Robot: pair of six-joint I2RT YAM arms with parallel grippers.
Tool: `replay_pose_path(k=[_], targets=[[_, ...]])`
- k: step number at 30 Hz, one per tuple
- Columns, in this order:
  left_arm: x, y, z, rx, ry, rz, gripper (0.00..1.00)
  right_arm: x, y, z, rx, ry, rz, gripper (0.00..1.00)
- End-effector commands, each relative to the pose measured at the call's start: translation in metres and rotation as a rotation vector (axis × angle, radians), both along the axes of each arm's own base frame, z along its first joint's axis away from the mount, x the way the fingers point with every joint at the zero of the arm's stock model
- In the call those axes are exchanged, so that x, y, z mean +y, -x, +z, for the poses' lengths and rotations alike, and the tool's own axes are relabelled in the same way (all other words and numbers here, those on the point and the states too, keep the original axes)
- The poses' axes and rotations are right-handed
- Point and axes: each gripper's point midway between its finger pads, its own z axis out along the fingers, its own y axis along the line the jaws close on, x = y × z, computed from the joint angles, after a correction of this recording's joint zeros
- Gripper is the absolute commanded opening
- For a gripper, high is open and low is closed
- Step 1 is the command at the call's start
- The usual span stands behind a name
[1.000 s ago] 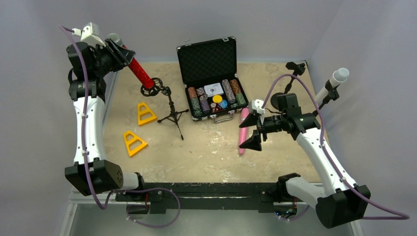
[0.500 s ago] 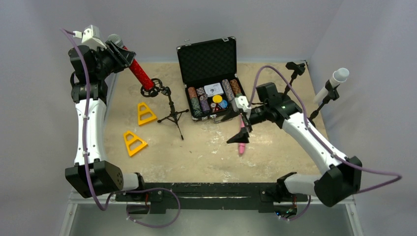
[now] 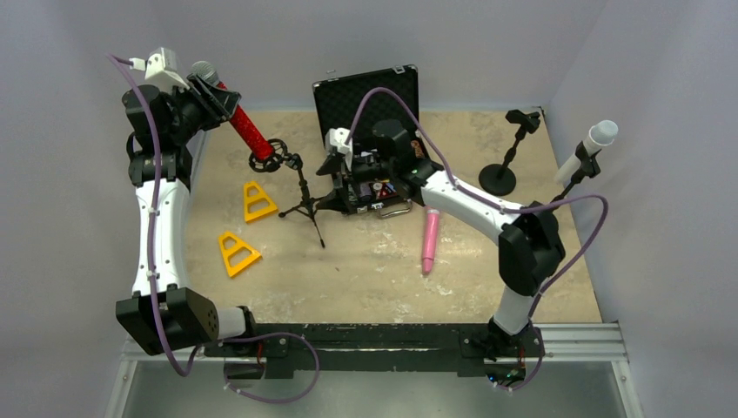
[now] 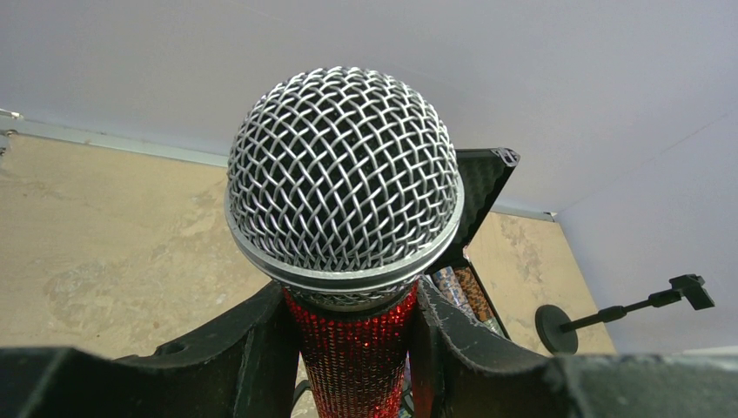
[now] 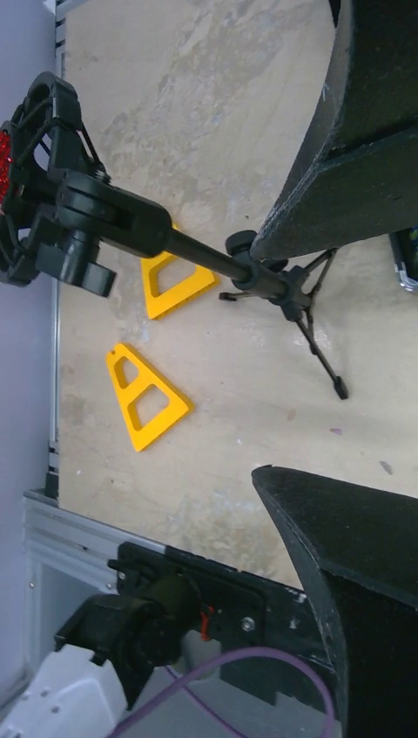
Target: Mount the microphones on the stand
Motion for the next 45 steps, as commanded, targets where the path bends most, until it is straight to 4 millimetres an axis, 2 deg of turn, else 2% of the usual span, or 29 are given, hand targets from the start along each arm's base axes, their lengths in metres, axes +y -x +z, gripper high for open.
replay_pose_path(k=[1,8,14,18,22,25,32,38,45], targets=[[-0.027,0.029,-0.083,0.312,0.083,-0.114,0.00,0.026,-0.020,0.041,0.018,-0.106,-0.066,0.91],[-0.029,0.031,-0.100,0.343,0.110,-0.116,0.00,0.051,-0.034,0.029,0.077,-0.093,-0.097,0.81],[-0.030,0.034,-0.108,0.355,0.117,-0.117,0.00,0.069,-0.037,0.020,0.137,-0.083,-0.087,0.61],[-0.032,0.036,-0.112,0.366,0.125,-0.125,0.00,0.076,-0.042,0.017,0.156,-0.082,-0.085,0.41],[-0.033,0.037,-0.116,0.376,0.128,-0.129,0.00,0.079,-0.038,0.015,0.166,-0.079,-0.053,0.11],[-0.032,0.038,-0.126,0.401,0.126,-0.129,0.00,0.077,-0.035,0.012,0.177,-0.079,-0.039,0.03],[-0.040,0.047,-0.147,0.412,0.088,-0.140,0.00,0.075,-0.036,0.001,0.183,-0.060,-0.053,0.00],[-0.044,0.056,-0.139,0.287,0.052,-0.057,0.00,0.073,-0.038,-0.002,0.220,-0.058,-0.082,0.00],[-0.040,0.059,-0.133,0.117,0.190,0.060,0.00,0.071,-0.039,-0.002,0.240,-0.062,-0.097,0.00]])
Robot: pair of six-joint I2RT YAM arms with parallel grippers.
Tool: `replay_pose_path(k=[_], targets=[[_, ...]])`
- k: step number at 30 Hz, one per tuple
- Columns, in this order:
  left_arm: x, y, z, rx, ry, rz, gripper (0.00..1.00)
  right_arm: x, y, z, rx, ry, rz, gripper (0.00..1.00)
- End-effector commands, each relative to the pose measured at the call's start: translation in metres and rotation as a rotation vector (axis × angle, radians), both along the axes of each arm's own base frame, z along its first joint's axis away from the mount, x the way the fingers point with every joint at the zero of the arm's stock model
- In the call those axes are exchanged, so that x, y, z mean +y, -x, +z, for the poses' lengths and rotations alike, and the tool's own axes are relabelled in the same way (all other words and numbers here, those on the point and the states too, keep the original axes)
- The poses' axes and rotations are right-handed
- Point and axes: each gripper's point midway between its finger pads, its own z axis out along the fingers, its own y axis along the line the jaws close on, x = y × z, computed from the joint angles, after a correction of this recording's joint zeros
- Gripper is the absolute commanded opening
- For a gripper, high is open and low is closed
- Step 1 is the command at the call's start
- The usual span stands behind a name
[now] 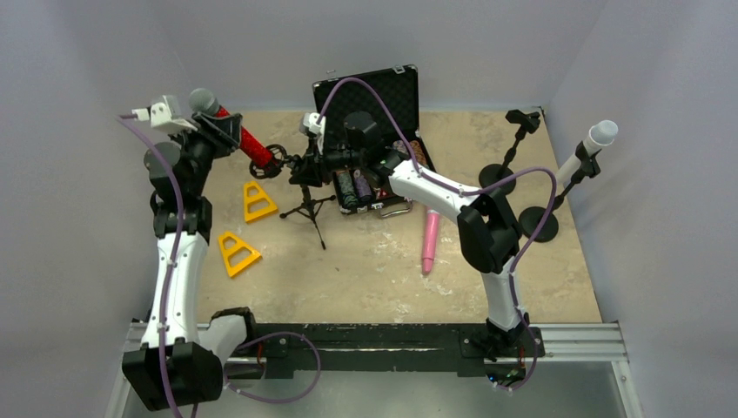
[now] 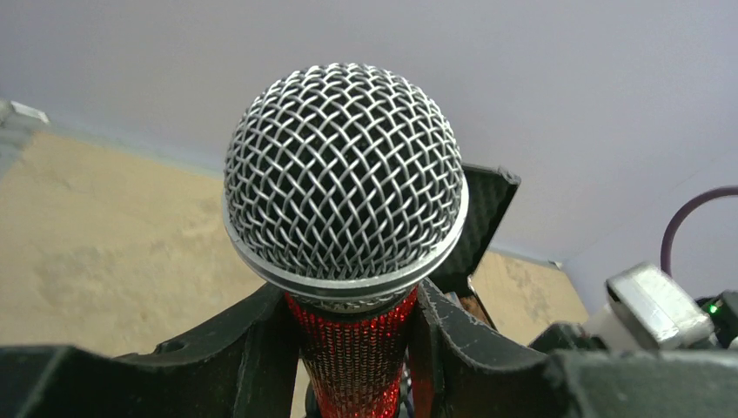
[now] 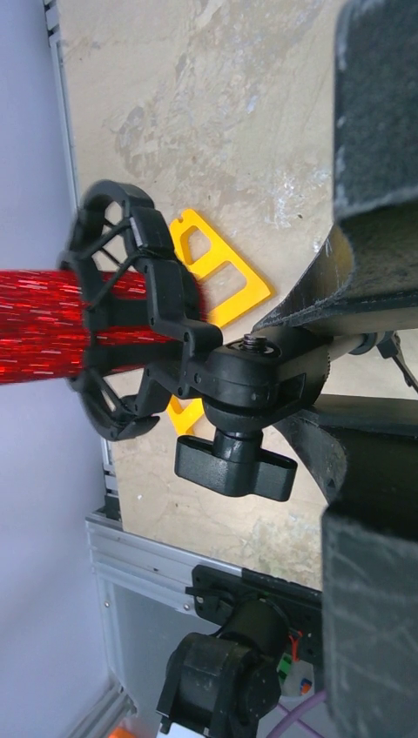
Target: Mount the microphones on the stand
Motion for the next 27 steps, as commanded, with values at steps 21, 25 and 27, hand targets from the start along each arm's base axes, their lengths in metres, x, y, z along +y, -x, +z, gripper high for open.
replay_pose_path(k=[21,25,27], targets=[[-0.043,0.025,-0.113,0.465,0.008,-0.100,0.00,-0.007,0.009,0.018,0.074,-0.015,0.011,0.14],[-0.040,0.026,-0.093,0.433,-0.040,-0.100,0.05,-0.013,0.012,0.026,0.040,-0.016,0.031,0.37],[-0.039,0.027,-0.089,0.427,-0.047,-0.101,0.16,-0.016,0.015,0.031,0.023,-0.017,0.043,0.48]])
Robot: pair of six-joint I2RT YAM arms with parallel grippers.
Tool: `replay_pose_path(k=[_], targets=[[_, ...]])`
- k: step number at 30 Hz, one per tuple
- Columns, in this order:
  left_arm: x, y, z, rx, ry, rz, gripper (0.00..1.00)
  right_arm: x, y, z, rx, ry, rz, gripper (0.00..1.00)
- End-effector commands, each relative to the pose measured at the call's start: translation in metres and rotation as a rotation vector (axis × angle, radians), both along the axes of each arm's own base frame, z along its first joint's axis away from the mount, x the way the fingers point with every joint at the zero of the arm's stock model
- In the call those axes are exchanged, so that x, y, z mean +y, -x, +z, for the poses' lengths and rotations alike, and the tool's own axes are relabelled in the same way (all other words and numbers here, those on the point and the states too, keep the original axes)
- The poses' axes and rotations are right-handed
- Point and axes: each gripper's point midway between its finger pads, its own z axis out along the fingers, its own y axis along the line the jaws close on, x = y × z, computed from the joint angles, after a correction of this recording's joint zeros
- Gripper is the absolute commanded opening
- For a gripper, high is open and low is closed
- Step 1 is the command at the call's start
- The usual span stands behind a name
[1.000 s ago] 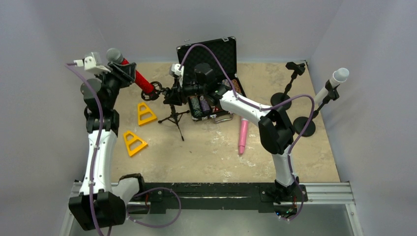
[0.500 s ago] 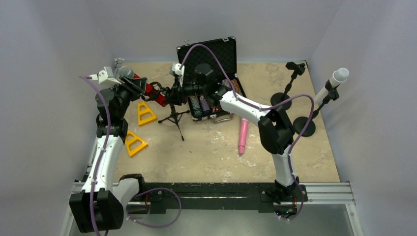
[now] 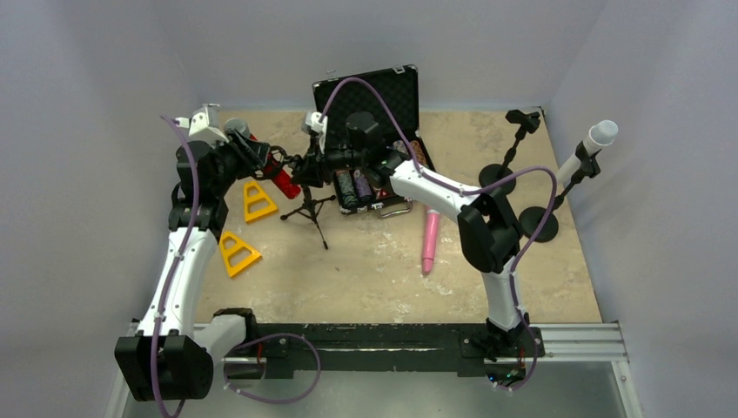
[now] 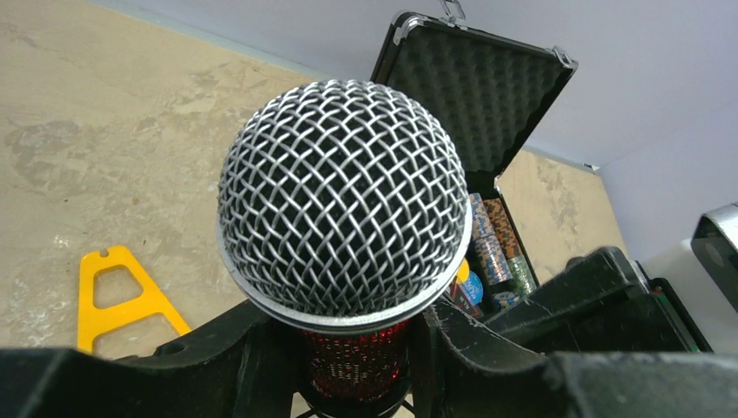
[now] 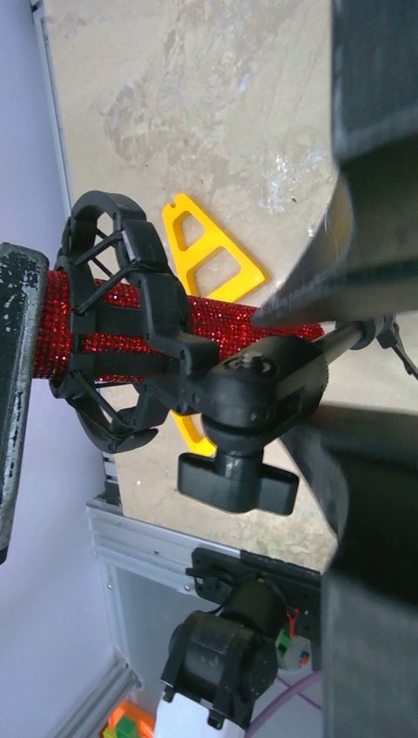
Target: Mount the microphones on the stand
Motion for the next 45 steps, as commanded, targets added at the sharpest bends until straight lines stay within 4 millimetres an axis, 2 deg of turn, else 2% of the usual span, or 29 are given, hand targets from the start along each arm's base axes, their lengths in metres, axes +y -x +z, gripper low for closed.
replay_pose_path(k=[1,4,7,11,15,21,26,29,31,35,36,38,41,43,45], targets=[[-0.007,0.022,-0.022,0.134,-0.036,-0.047,0.24,-0.014,0.014,0.033,-0.023,-0.017,0.037,0.52],[-0.004,0.025,-0.020,0.130,-0.033,-0.031,0.46,-0.021,0.014,0.039,-0.026,-0.006,0.030,0.63],[-0.003,0.028,-0.014,0.118,-0.035,-0.020,0.59,-0.029,0.014,0.047,-0.068,-0.014,0.032,0.72],[0.004,0.033,-0.003,0.098,-0.047,0.016,0.73,-0.039,0.018,0.057,-0.104,-0.014,0.035,0.77],[0.012,0.040,0.011,0.069,-0.069,0.061,0.82,-0.050,0.024,0.058,-0.133,-0.004,0.033,0.80],[0.026,0.061,0.040,-0.008,-0.120,0.128,0.89,-0.082,0.034,0.060,-0.145,0.040,0.035,0.81],[0.028,0.082,0.054,-0.062,-0.158,0.125,0.91,-0.131,0.042,0.067,-0.139,0.107,0.049,0.81],[0.022,0.095,0.057,-0.102,-0.166,0.094,0.99,-0.170,0.047,0.069,-0.148,0.167,0.024,0.81],[0.011,0.103,0.057,-0.140,-0.163,0.029,0.99,-0.200,0.053,0.071,-0.167,0.203,-0.008,0.81],[-0.016,0.117,0.049,-0.180,-0.132,-0.122,0.99,-0.256,0.054,0.077,-0.198,0.206,-0.151,0.83],[-0.020,0.121,0.048,-0.192,-0.129,-0.144,0.99,-0.269,0.054,0.068,-0.184,0.211,-0.195,0.83],[-0.026,0.128,0.047,-0.220,-0.127,-0.179,0.99,-0.292,0.052,0.063,-0.206,0.224,-0.298,0.86],[-0.035,0.135,0.049,-0.272,-0.124,-0.233,0.99,-0.316,0.053,0.051,-0.248,0.267,-0.419,0.91],[-0.045,0.139,0.049,-0.291,-0.110,-0.287,0.99,-0.330,0.050,0.051,-0.273,0.276,-0.514,0.98],[-0.055,0.142,0.049,-0.320,-0.088,-0.347,0.99,-0.345,0.047,0.053,-0.275,0.268,-0.602,0.99]])
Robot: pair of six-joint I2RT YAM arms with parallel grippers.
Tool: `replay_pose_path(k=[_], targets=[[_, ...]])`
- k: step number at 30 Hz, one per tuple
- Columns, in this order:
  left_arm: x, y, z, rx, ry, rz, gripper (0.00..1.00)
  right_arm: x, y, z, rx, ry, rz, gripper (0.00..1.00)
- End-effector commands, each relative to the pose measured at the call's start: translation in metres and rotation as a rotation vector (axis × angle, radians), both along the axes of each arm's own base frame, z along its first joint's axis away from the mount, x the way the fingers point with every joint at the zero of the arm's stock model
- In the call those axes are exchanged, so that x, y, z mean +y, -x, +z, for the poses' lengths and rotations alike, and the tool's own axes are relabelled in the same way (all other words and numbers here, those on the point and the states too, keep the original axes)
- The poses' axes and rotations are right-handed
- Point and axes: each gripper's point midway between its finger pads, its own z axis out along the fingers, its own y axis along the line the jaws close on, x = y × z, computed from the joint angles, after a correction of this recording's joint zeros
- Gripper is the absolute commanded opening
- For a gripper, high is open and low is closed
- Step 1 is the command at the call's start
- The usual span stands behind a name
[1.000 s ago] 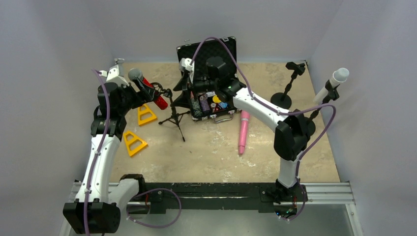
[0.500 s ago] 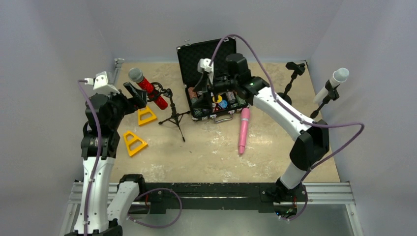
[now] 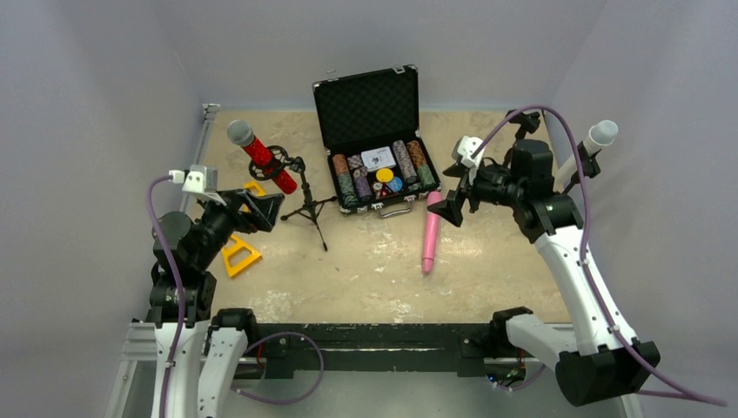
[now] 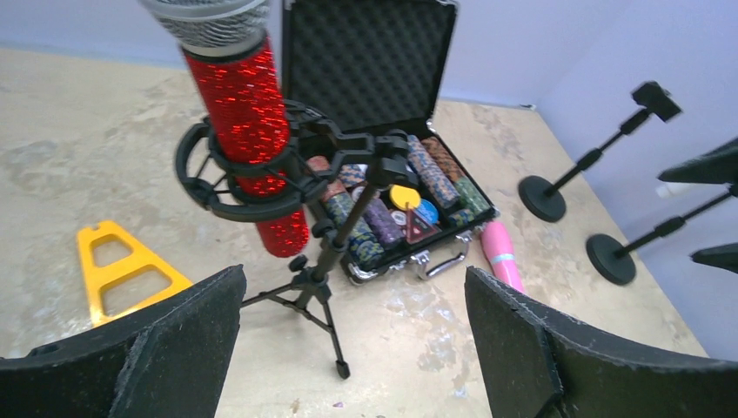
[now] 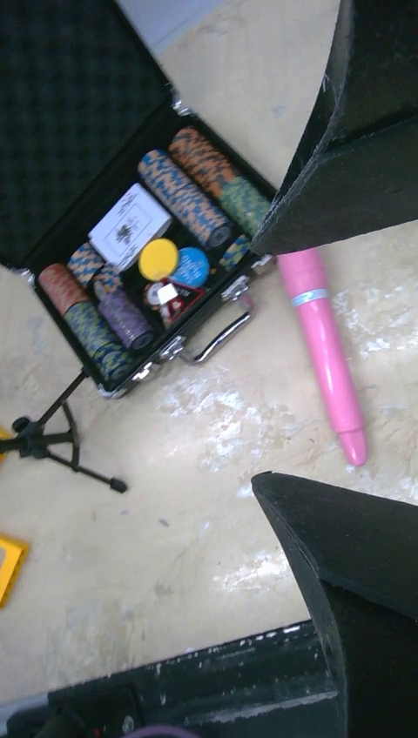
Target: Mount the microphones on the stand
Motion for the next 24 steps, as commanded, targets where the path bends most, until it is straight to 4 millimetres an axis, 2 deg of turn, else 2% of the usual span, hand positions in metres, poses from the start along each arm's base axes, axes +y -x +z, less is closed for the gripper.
replay_pose_path(k=[1,8,16,24], targets=[[-0.029,0.009,0.019,-0.127,0.022,-0.184,0.99,-0.035,-0.019,0.008,-0.078,-0.003,-0.203,0.99],[-0.041,0.016,-0.004,-0.134,0.034,-0.267,0.99,-0.071,-0.028,0.006,-0.055,-0.037,-0.305,0.98],[-0.037,0.021,-0.014,-0.122,0.010,-0.238,0.99,-0.064,-0.009,-0.017,-0.076,-0.063,-0.212,0.98],[-0.036,0.020,-0.016,-0.109,0.014,-0.235,0.99,-0.066,-0.008,-0.031,-0.053,-0.079,-0.199,0.98]])
